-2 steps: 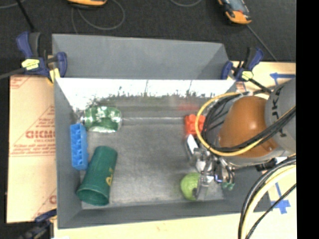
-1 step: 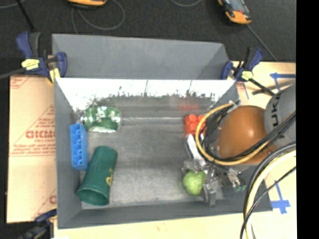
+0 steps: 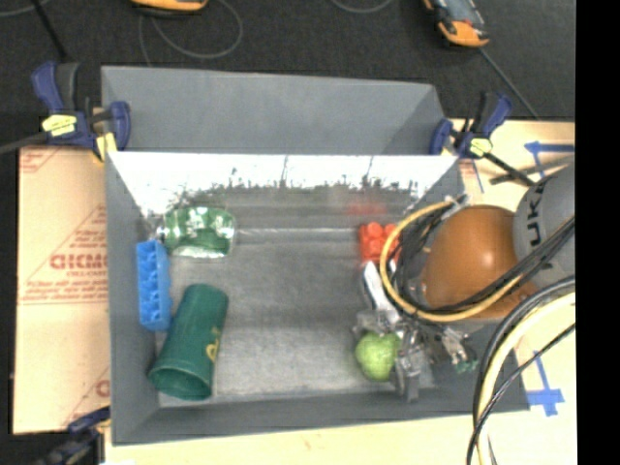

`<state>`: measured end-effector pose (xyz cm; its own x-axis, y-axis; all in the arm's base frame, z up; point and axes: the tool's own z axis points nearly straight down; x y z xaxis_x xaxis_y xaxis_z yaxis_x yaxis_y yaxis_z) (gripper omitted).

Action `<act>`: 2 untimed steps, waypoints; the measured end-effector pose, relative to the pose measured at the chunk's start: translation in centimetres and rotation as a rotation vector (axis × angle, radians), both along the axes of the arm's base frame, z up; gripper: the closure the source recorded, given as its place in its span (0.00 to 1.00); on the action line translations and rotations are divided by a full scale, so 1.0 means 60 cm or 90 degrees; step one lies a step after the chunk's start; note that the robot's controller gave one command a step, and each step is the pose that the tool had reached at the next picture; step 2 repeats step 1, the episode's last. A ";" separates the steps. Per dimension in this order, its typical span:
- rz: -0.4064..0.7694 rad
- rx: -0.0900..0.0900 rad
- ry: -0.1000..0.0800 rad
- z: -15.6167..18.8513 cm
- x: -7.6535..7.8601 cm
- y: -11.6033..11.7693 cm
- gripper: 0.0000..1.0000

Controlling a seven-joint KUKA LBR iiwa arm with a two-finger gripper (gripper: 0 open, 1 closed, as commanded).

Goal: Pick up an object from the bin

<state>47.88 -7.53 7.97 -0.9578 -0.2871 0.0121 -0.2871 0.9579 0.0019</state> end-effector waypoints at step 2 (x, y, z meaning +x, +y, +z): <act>-0.011 0.001 -0.010 0.217 0.035 -0.027 1.00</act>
Offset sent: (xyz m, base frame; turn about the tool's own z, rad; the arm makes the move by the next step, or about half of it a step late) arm 0.0000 0.0000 0.0000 0.0000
